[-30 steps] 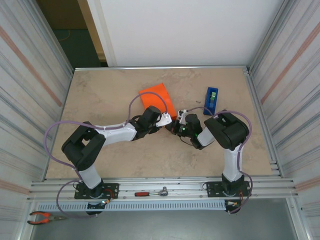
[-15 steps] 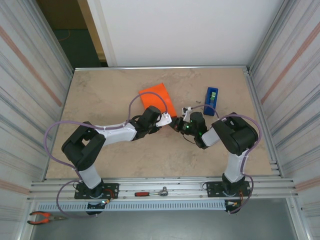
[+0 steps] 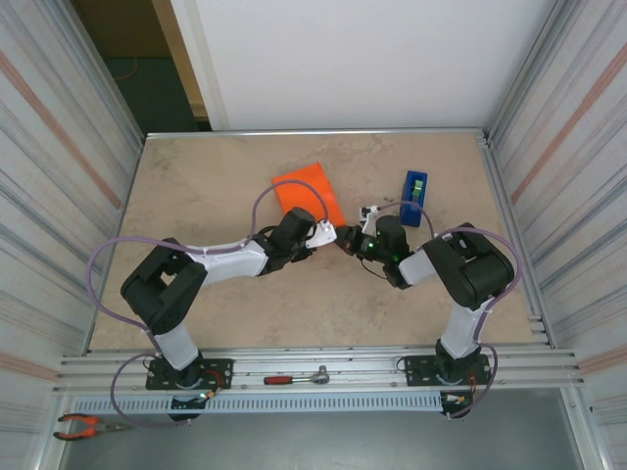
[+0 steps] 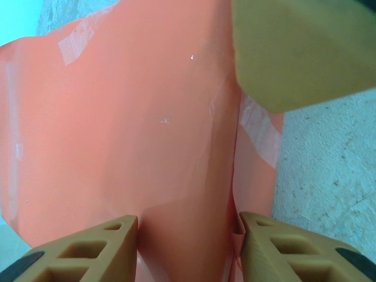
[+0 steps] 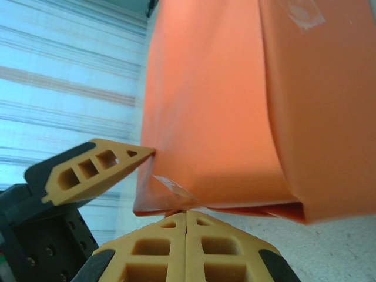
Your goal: Wrap the gift box in paper
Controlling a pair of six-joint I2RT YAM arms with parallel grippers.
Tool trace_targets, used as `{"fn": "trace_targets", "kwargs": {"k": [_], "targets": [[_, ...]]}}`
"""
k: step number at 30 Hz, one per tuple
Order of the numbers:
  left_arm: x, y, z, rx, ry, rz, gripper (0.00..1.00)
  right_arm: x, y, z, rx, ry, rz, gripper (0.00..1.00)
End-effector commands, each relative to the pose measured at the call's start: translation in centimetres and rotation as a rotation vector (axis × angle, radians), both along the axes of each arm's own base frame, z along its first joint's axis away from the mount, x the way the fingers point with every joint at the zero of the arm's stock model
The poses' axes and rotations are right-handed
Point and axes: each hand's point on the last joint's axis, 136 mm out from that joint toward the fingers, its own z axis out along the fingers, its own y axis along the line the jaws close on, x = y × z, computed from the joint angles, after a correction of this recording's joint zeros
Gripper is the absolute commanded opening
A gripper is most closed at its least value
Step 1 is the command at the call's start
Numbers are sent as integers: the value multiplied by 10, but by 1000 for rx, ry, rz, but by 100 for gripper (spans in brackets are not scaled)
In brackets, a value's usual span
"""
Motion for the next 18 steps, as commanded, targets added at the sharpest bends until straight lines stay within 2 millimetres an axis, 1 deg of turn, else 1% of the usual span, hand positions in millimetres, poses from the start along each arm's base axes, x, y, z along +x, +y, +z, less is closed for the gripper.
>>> {"fn": "trace_targets", "kwargs": {"k": [1,4,13,18], "targets": [[-29,7,-46,94,145,-54,45,8,3,20,19,-45,16,0],[-29,7,-46,94,144,-55,45,12,4,24,20,-50,17,0],[-30,6,-46,93,144,-57,45,23,5,24,30,-46,8,0],[-30,6,-46,93,143,-57,45,27,7,20,16,-29,18,0]]}}
